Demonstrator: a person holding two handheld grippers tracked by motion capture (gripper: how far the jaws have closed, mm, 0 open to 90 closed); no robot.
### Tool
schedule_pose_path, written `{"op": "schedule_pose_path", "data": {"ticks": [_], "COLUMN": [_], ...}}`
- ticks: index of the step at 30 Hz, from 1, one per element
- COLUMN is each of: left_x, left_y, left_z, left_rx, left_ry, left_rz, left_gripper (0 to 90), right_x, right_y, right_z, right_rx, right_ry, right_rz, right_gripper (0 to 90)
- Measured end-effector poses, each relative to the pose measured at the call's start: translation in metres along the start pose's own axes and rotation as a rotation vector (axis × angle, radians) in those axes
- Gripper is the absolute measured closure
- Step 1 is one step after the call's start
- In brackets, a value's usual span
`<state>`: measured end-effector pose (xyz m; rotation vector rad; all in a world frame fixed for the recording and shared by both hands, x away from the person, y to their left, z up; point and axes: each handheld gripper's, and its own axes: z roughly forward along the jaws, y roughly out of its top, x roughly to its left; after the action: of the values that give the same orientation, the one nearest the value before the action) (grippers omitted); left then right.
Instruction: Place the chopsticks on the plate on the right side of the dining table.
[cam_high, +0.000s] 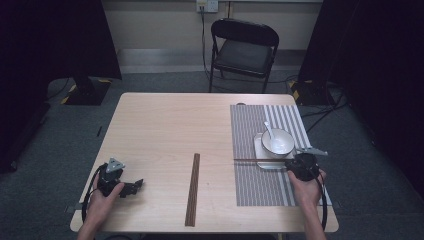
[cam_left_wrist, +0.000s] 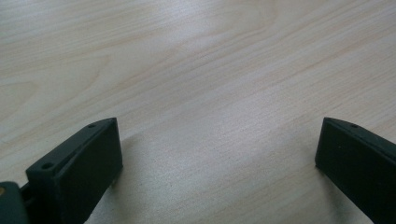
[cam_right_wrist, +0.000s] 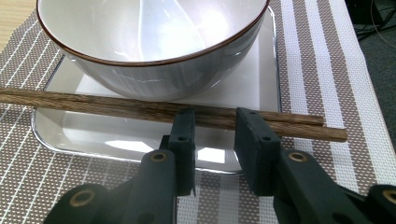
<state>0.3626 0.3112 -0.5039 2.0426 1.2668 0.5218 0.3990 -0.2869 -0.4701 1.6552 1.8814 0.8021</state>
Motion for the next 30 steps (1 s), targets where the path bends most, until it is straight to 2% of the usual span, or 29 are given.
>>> {"op": "schedule_pose_path", "data": {"ticks": [9, 15, 18, 21, 25, 28, 30], "left_x": [0.0, 0.0, 0.0001, 0.0001, -0.0001, -0.0001, -0.0011], "left_y": [0.0, 0.0, 0.0, 0.0, 0.0, 0.0, 0.0002], "left_z": [0.0, 0.0, 0.0, 0.0, 0.0001, 0.0, 0.0005], "left_rx": [0.0, 0.0, 0.0, 0.0, 0.0, 0.001, -0.002], "left_ry": [0.0, 0.0, 0.0, -0.001, 0.0, 0.001, 0.007], "left_rz": [0.0, 0.0, 0.001, 0.001, 0.0, 0.001, -0.01], "left_gripper": [0.0, 0.0, 0.0, 0.0, 0.0, 0.0, 0.0], "right_x": [0.0036, 0.0083, 0.0072, 0.0056, 0.0087, 0.0071, 0.0053], "right_y": [-0.0003, -0.0012, -0.0013, -0.0011, -0.0017, -0.0004, 0.0002], "right_z": [0.0002, -0.001, 0.0006, 0.0007, 0.0013, 0.0013, 0.0014], "right_rx": [0.002, 0.005, 0.011, 0.007, 0.005, 0.003, -0.001], "right_ry": [-0.002, 0.006, 0.007, 0.019, 0.006, 0.022, 0.05], "right_rz": [-0.001, -0.019, -0.013, 0.014, -0.007, 0.011, 0.032], "right_gripper": [67.5, 68.0, 67.5, 63.2, 62.3, 63.1, 63.1]}}
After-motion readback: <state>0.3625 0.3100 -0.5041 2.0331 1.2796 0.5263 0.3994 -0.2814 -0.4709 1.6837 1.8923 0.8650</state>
